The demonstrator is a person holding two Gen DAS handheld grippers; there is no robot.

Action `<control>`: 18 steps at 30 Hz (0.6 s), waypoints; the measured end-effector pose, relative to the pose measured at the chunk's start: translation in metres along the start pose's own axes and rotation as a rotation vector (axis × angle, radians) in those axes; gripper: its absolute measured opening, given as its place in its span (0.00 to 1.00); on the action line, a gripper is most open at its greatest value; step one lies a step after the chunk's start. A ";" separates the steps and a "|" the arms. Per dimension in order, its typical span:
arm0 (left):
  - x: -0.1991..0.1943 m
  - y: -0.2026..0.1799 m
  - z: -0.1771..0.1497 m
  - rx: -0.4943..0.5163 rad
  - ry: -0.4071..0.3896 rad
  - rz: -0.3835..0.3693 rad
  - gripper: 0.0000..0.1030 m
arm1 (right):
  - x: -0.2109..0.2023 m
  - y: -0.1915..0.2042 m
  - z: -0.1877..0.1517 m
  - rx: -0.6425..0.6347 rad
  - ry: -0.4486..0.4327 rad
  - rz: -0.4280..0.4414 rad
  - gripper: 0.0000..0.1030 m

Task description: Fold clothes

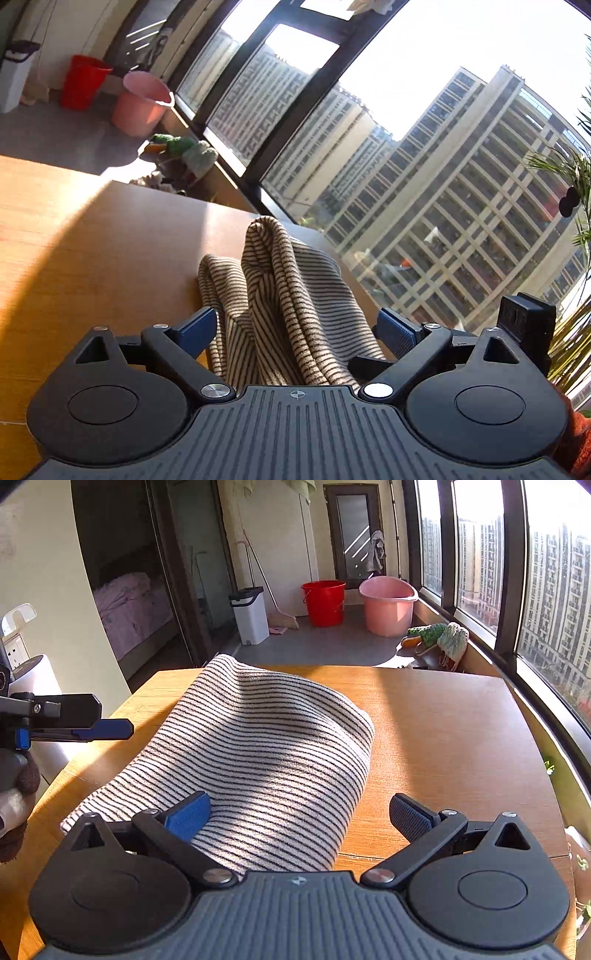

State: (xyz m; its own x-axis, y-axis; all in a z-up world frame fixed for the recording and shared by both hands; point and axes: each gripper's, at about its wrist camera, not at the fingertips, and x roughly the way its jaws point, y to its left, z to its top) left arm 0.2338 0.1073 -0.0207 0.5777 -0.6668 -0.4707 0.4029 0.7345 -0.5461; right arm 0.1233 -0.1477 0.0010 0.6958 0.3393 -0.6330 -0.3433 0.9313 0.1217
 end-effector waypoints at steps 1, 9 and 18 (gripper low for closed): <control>0.012 0.000 -0.004 0.003 0.043 0.016 0.90 | -0.001 0.002 -0.003 0.003 -0.008 -0.005 1.00; 0.021 0.008 -0.018 -0.024 0.081 0.037 0.81 | 0.012 -0.005 -0.010 0.125 0.053 0.041 1.00; 0.015 0.007 -0.028 -0.019 0.059 0.038 0.75 | 0.018 0.019 0.003 0.027 0.091 -0.051 1.00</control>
State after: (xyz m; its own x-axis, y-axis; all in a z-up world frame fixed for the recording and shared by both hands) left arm 0.2253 0.0993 -0.0509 0.5495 -0.6450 -0.5312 0.3671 0.7574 -0.5400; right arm 0.1314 -0.1233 -0.0062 0.6510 0.2794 -0.7058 -0.2916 0.9505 0.1074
